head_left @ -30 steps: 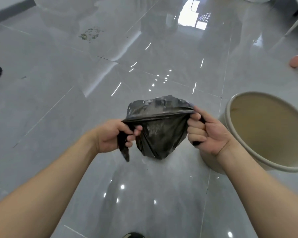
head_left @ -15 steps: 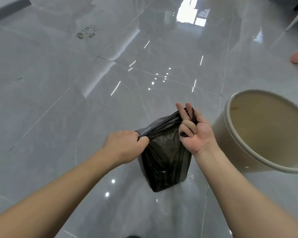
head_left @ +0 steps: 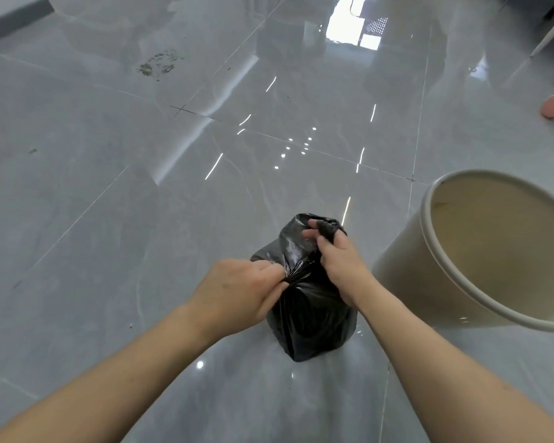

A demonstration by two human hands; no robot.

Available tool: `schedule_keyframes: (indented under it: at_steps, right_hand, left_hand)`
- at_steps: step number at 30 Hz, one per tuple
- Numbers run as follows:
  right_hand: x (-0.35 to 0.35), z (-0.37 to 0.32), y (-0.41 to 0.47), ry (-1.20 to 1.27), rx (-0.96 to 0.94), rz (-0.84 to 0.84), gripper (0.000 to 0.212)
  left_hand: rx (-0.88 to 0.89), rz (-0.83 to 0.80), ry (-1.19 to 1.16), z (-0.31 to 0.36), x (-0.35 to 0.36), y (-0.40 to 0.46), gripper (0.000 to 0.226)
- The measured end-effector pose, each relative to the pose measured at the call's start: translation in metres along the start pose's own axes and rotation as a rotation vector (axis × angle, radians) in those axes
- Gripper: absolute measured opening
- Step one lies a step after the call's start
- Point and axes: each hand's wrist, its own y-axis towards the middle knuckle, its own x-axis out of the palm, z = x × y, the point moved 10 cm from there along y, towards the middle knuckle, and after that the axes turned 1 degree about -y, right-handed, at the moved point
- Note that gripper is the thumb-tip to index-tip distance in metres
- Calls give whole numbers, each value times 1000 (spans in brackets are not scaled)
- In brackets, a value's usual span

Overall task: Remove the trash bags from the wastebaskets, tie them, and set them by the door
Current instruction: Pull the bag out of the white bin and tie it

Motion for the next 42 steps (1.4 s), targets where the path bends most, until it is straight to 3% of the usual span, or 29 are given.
schedule_keyframes:
  at_steps: [2,6,10,14,20,25,28,33,39,42]
  right_hand:
    - [11,1,-2,-52,-16,-85,29]
    - [35,2,-9,136,74,-302,26]
    - [46,7,-15,190,162,-384,25]
    - [49,15,-15,35,216,-363,35]
    - [61,15,-32,-258,276,-510,38]
    - [72,18,-41,-248,317,-656,46]
    - [76,14,-44,-314,323,-690,42]
    - [83,5,-45,-558,326,-713,46]
    - [64,-20,-31,-719,179,-502,25]
    - [62,-22,-31,-791,110,-494,16]
  left_hand:
    - [-19,-1,1,-4,2,0,30]
    - [43,-18,-68,-2,2,3,14]
    - [79,6,36,-6,-15,7,13]
    - [74,-4,105,-24,-30,11,28]
    - [96,-123,10,-42,-35,19,34]
    - [63,-157,-20,-53,-47,36,21]
    - [-76,-209,-262,-62,-38,48,19]
    - [-419,-236,-928,-73,7,45,17]
    - [-617,-119,-1246,-78,40,27,17]
    - [-629,-56,-1173,-81,38,28,17]
